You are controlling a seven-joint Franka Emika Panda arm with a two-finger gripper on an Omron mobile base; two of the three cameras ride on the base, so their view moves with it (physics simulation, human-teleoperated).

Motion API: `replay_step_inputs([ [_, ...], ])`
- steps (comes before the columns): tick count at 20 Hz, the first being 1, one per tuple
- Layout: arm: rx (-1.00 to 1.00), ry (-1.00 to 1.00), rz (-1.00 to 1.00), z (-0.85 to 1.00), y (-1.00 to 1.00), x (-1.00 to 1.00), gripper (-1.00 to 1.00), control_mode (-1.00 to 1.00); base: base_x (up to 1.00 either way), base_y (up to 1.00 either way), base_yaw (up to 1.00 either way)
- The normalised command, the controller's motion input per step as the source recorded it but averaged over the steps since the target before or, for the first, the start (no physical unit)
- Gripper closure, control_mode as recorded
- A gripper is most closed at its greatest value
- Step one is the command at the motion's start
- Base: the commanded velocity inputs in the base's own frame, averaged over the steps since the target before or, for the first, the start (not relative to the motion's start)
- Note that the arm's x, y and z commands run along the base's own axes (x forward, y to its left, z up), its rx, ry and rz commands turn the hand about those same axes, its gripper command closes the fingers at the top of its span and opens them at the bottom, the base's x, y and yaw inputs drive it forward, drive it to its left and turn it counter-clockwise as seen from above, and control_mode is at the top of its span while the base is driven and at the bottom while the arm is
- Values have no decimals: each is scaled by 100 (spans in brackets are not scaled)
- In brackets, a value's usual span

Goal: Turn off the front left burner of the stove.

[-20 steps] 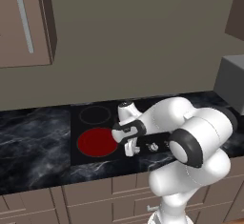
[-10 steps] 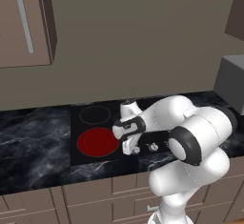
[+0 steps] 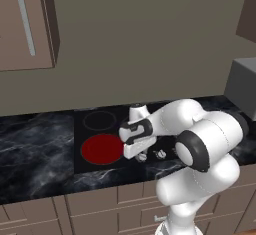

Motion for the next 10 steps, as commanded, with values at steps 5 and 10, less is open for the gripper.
replay_step_inputs([
  [5,0,-2,-56,-4,0,-1,100,-100,0,0,0],
  [10,0,-6,-61,-9,0,-6,100,-100,0,0,0],
])
